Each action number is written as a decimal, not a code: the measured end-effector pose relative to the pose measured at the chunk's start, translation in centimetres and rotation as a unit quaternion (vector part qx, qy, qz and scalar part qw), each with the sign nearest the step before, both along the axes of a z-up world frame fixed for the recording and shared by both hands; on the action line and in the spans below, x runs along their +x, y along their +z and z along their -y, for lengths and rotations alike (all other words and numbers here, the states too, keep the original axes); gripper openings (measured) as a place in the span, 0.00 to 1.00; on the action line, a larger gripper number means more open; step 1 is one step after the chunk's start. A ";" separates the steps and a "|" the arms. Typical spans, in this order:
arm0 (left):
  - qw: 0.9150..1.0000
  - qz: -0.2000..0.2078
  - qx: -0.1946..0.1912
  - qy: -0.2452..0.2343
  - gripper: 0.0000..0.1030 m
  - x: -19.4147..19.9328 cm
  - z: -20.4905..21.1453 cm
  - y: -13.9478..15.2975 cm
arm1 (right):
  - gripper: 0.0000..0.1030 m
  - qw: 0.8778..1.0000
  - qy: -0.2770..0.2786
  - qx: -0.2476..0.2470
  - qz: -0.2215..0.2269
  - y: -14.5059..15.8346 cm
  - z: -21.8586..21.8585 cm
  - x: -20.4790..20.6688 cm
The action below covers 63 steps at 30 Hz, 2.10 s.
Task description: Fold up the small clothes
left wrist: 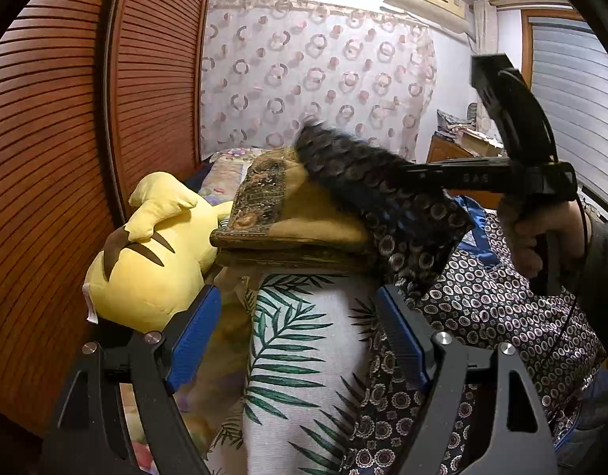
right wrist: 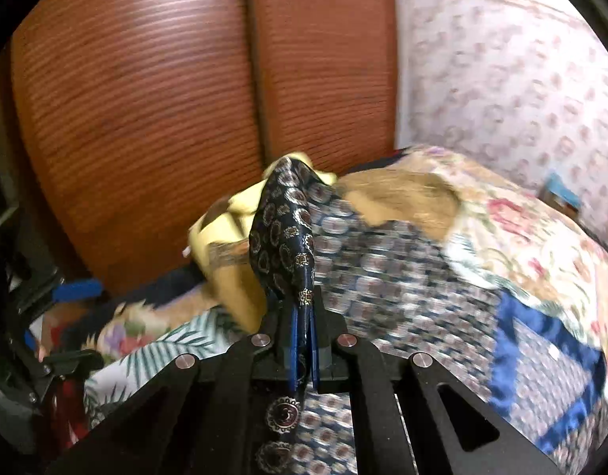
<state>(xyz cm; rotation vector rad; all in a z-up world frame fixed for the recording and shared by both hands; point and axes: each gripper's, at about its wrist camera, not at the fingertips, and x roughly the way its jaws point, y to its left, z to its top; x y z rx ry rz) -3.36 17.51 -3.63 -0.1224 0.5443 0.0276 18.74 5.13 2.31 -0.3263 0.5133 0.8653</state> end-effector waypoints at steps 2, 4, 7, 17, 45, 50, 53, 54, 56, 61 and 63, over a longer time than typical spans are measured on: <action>1.000 0.000 0.001 -0.003 0.79 0.1 0.3 0.0 | 0.04 0.999 -0.031 0.007 -0.005 -0.5 1.6 0.6; 1.000 0.001 0.001 -0.005 0.79 0.2 0.5 0.0 | 0.04 0.998 -0.055 -0.007 -0.006 -1.5 2.5 1.1; 1.000 0.002 0.003 -0.009 0.79 0.3 1.0 0.1 | 0.17 0.995 -0.091 -0.024 -0.015 -3.0 3.0 2.2; 1.000 -0.003 0.004 -0.021 0.79 1.3 2.1 -0.1 | 0.47 0.994 -0.103 -0.014 -0.025 -3.9 5.2 2.4; 0.994 -0.034 0.009 -0.107 0.51 10.4 6.4 1.1 | 0.67 0.972 -0.229 -0.046 -0.036 -5.5 22.0 1.2; 0.992 -0.048 0.002 -0.117 0.48 12.1 7.2 1.1 | 0.68 0.960 -0.271 -0.059 -0.037 -5.7 27.8 -1.1; 0.991 -0.062 0.001 -0.121 0.45 13.2 7.7 0.7 | 0.68 0.951 -0.299 -0.071 -0.047 -6.2 30.8 -2.7; 0.991 -0.069 0.003 -0.118 0.43 13.6 7.9 0.4 | 0.68 0.949 -0.304 -0.075 -0.049 -6.5 31.5 -3.2; 0.990 -0.081 0.004 -0.117 0.41 14.4 8.1 0.0 | 0.68 0.945 -0.313 -0.074 -0.058 -7.4 33.0 -4.5; 0.989 -0.106 0.019 -0.106 0.38 15.9 8.5 -0.7 | 0.67 0.939 -0.327 -0.060 -0.084 -9.6 35.5 -6.7; 0.988 -0.113 0.027 -0.104 0.28 16.3 8.6 -0.8 | 0.68 0.940 -0.327 -0.046 -0.081 -9.4 36.0 -7.7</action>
